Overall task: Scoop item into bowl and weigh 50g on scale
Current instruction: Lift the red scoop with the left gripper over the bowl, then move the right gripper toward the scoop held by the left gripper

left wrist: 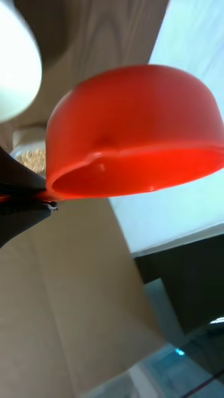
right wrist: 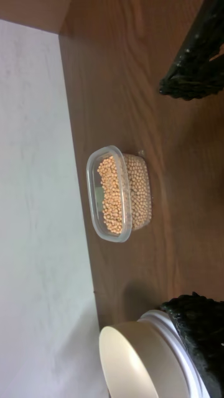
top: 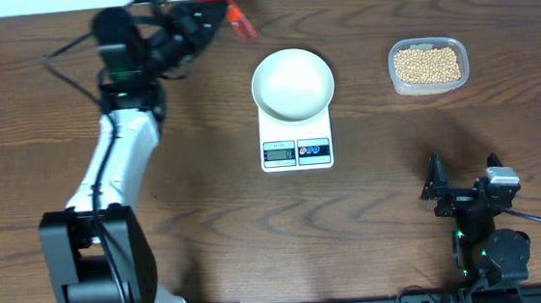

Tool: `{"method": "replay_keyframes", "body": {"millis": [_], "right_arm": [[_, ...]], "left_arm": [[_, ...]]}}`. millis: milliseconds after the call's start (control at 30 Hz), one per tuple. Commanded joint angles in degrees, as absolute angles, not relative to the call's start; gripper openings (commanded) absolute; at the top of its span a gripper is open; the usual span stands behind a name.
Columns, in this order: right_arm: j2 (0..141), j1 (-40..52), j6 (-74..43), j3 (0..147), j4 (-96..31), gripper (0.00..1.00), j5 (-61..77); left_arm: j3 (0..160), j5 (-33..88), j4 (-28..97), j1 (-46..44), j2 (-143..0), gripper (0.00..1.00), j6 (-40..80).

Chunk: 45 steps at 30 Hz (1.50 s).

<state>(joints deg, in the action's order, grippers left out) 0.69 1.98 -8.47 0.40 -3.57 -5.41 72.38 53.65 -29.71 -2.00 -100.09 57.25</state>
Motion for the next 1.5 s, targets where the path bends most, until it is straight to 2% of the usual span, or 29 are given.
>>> {"method": "replay_keyframes", "body": {"millis": [0, 533, 700, 967, 1100, 1267, 1467], "right_arm": [[0.32, 2.46, -8.05, 0.30, -3.68, 0.99, -5.67], [0.32, 2.44, -8.75, 0.32, -1.04, 0.99, -5.28], [0.40, 2.44, -9.32, 0.32, 5.19, 0.99, 3.97], [4.89, 0.73, -27.46, 0.45, 18.41, 0.99, 4.67], [12.05, -0.60, -36.64, 3.40, 23.35, 0.99, 4.86], [25.91, -1.43, -34.06, 14.96, 23.33, 0.99, 11.46], [47.68, -1.52, -27.73, 35.38, 20.93, 0.99, 24.86]], "left_arm": [[73.01, 51.13, -31.11, -5.58, -100.18, 0.07, 60.99], [73.01, 51.86, -31.24, -11.70, -100.18, 0.07, 61.82], [73.01, 52.23, -32.84, -11.99, -100.18, 0.07, 62.24], [73.01, 51.46, -41.17, -11.99, -100.18, 0.07, 67.59], [73.01, 49.43, -41.47, -11.99, -100.18, 0.07, 67.64], [73.01, 48.84, -41.45, -11.97, -100.18, 0.07, 67.61], [72.99, 48.36, -41.45, -11.99, -100.18, 0.07, 67.64]]}}
